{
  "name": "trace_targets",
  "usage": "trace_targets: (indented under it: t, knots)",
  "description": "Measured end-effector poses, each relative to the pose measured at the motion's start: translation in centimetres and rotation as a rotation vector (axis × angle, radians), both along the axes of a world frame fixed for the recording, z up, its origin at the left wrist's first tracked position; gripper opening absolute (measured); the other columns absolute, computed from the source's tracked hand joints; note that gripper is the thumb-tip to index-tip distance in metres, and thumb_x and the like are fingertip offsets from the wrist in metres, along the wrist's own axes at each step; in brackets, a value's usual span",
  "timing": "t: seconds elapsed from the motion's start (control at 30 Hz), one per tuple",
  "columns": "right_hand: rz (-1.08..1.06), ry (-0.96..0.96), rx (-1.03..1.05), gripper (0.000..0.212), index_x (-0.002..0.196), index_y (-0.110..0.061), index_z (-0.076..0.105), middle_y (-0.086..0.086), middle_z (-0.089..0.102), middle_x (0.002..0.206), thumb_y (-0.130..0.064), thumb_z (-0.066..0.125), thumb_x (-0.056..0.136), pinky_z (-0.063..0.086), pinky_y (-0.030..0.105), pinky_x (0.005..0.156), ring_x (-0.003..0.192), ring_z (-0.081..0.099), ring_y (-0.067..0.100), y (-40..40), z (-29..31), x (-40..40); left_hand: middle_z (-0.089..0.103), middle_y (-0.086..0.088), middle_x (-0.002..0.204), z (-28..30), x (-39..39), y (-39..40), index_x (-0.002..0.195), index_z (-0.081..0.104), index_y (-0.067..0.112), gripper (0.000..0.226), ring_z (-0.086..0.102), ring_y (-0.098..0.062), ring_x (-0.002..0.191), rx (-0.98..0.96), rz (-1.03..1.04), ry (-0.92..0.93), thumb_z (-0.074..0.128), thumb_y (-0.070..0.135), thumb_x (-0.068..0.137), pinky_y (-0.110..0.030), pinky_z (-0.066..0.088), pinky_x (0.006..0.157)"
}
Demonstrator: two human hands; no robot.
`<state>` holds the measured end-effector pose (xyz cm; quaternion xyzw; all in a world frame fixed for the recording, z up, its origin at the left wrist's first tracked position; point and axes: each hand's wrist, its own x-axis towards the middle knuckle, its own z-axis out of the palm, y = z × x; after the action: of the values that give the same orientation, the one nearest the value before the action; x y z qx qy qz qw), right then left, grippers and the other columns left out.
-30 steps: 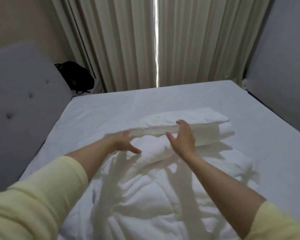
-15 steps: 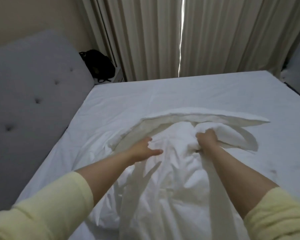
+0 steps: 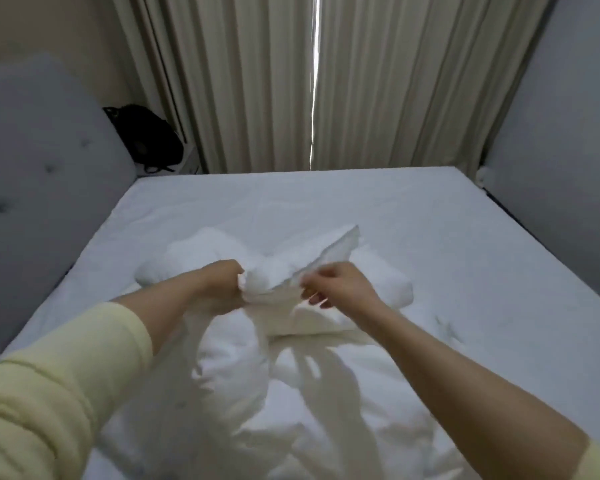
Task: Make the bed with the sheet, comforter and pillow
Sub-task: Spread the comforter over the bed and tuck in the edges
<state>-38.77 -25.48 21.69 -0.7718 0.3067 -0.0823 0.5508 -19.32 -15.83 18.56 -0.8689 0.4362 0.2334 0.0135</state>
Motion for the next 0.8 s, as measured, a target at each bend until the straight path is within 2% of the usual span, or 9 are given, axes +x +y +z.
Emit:
trace_targets:
  t: [0.1, 0.23, 0.3, 0.37, 0.4, 0.47, 0.57, 0.7, 0.8]
  knots:
    - [-0.224, -0.047, -0.327, 0.027, 0.109, -0.010, 0.062, 0.005, 0.066, 0.105, -0.030, 0.049, 0.094, 0.044, 0.031, 0.086, 0.097, 0.061, 0.021, -4.2, 1.4, 2.3, 0.055, -0.006, 0.129, -0.5, 2.8, 7.8, 0.129, 0.055, 0.005, 0.045, 0.051, -0.017, 0.114, 0.280, 0.204, 0.101, 0.061, 0.023, 0.088, -0.021, 0.036, 0.088]
    - [0.207, 0.330, -0.453, 0.067, 0.148, -0.019, 0.024, 0.006, 0.033, 0.152, -0.050, 0.046, 0.093, 0.024, 0.044, 0.116, 0.140, 0.032, 0.026, -2.4, -2.4, 9.4, 0.052, -0.008, 0.139, -1.7, 4.4, 19.8, 0.127, 0.058, 0.011, 0.035, 0.053, -0.018, 0.110, 0.596, 0.417, 0.037, 0.050, 0.026, 0.096, -0.022, 0.033, 0.084]
    - [0.591, 0.656, -0.466, 0.073, 0.149, -0.022, 0.026, 0.007, 0.039, 0.148, -0.059, 0.046, 0.089, 0.030, 0.040, 0.110, 0.135, 0.038, 0.026, 2.3, -5.3, 12.0, 0.049, -0.009, 0.142, -1.5, 2.9, 24.9, 0.119, 0.060, 0.009, 0.028, 0.052, -0.021, 0.119, 0.886, 0.363, 0.123, 0.051, 0.021, 0.096, -0.026, 0.038, 0.092]
    - [0.931, 1.004, -0.529, 0.069, 0.130, -0.015, 0.055, 0.006, 0.062, 0.102, -0.065, 0.050, 0.083, 0.045, 0.029, 0.077, 0.090, 0.060, 0.020, 7.9, -7.2, 13.0, 0.040, -0.009, 0.149, -1.3, 2.4, 28.5, 0.139, 0.045, 0.014, 0.047, 0.048, -0.029, 0.131, 1.068, 0.301, 0.272, 0.056, 0.012, 0.093, -0.035, 0.039, 0.108]
    - [1.039, 1.109, -0.584, 0.060, 0.110, -0.011, 0.064, 0.003, 0.059, 0.084, -0.063, 0.053, 0.083, 0.043, 0.025, 0.064, 0.070, 0.057, 0.017, 10.3, -7.3, 13.7, 0.039, -0.009, 0.150, -1.0, 2.8, 29.9, 0.143, 0.040, 0.017, 0.053, 0.049, -0.030, 0.129, 1.055, 0.365, 0.297, 0.056, 0.011, 0.093, -0.037, 0.040, 0.109]
    - [1.083, 1.118, -0.600, 0.045, 0.089, -0.007, 0.057, 0.007, 0.063, 0.085, -0.052, 0.052, 0.090, 0.044, 0.026, 0.058, 0.057, 0.054, 0.017, 12.3, -7.4, 15.3, 0.049, -0.010, 0.143, -0.2, 3.9, 30.8, 0.140, 0.045, 0.015, 0.048, 0.059, -0.028, 0.114, 0.832, 0.468, 0.246, 0.054, 0.012, 0.093, -0.035, 0.046, 0.100]
    - [0.863, 0.821, -0.504, 0.042, 0.114, -0.002, 0.049, 0.013, 0.071, 0.102, -0.040, 0.044, 0.097, 0.048, 0.025, 0.058, 0.047, 0.060, 0.017, 13.2, -6.6, 20.1, 0.049, -0.006, 0.142, -0.1, 6.0, 30.9, 0.136, 0.050, 0.012, 0.041, 0.052, -0.022, 0.118, 0.435, 0.548, 0.055, 0.047, 0.015, 0.095, -0.030, 0.041, 0.099]
    - [0.733, 0.547, -0.725, 0.043, 0.133, -0.005, 0.049, 0.012, 0.061, 0.126, -0.030, 0.046, 0.097, 0.046, 0.030, 0.091, 0.113, 0.059, 0.027, 11.8, -7.9, 24.6, 0.041, -0.008, 0.147, -3.9, 8.8, 29.2, 0.141, 0.042, 0.009, 0.046, 0.041, -0.025, 0.134, 0.233, 0.677, 0.105, 0.044, 0.026, 0.098, -0.031, 0.034, 0.108]
    - [0.664, 0.613, -0.691, 0.056, 0.144, -0.012, 0.031, 0.012, 0.048, 0.141, -0.028, 0.051, 0.095, 0.038, 0.034, 0.103, 0.130, 0.045, 0.028, 10.0, -11.5, 27.7, 0.035, -0.010, 0.151, -7.8, 13.0, 27.7, 0.146, 0.032, 0.007, 0.059, 0.038, -0.026, 0.137, 0.086, 0.800, 0.222, 0.046, 0.037, 0.097, -0.030, 0.033, 0.108]
